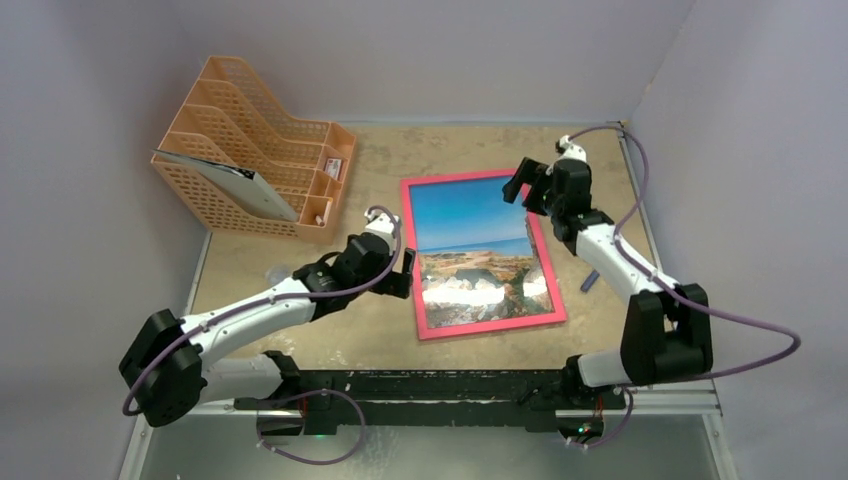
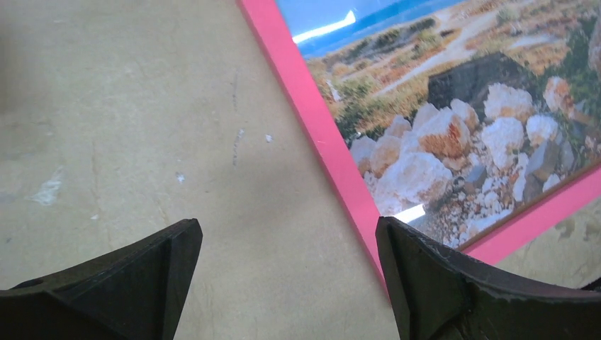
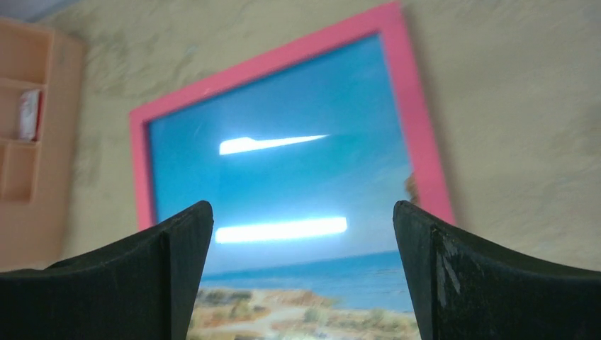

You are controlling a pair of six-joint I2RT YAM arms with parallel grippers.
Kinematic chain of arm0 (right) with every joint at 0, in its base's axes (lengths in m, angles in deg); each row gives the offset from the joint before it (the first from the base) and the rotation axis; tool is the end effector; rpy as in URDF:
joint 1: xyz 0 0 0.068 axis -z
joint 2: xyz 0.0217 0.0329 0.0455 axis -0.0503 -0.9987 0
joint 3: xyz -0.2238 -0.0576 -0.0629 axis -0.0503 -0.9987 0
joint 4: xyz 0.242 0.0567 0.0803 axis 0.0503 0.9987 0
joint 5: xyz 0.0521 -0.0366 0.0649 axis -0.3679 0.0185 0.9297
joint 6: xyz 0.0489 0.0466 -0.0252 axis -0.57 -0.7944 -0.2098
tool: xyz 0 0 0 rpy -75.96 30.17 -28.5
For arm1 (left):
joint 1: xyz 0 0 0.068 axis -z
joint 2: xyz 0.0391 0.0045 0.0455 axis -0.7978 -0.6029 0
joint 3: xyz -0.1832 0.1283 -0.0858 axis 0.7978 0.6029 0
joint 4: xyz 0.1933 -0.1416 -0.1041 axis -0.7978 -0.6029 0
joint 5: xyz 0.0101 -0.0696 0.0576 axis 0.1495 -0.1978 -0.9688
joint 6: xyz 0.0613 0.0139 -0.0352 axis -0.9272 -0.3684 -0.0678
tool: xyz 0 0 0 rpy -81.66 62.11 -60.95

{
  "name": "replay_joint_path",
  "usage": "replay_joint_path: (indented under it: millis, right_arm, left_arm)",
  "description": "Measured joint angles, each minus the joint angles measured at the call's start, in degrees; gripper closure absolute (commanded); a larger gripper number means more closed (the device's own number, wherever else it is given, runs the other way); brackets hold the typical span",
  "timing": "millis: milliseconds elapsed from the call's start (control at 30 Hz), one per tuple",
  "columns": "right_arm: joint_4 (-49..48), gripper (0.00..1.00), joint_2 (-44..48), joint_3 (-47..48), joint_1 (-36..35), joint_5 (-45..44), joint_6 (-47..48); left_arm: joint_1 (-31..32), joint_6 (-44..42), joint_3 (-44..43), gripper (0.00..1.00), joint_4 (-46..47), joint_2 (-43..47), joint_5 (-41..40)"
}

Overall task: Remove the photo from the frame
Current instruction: Adjust the photo frame at the center of the board, then pick up the photo frame from the center of the board.

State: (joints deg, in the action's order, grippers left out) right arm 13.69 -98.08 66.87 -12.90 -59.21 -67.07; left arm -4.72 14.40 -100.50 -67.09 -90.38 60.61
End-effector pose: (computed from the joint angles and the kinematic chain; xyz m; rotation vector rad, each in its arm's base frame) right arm 0.3525 0.0582 0.2329 0.3220 1.9660 0.3411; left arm 0.1949 -0.1972 0.1754 0.2842 2.3076 -0.4141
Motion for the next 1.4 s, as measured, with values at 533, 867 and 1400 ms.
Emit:
replay_joint_path:
  millis: [533,867,1400]
  right_arm:
    - [-5.8,0.01,6.5,-13.7,-30.7,-5.6,-15.1]
    - [-3.1,0.01,18.4,-17.6,-36.5,-21.1,-26.0]
    - [-8.7,0.17,-2.3,-10.1,-51.7,-16.6,-24.3]
  left_arm:
    - [-8.3,4.5,3.9,0.01,-0.4,5.8,-2.9]
    - [-8.3,5.5,3.9,0.01,-1.0,5.9,-3.8]
    - [-8.7,5.2,5.5,0.01,-1.4,8.5,-8.0]
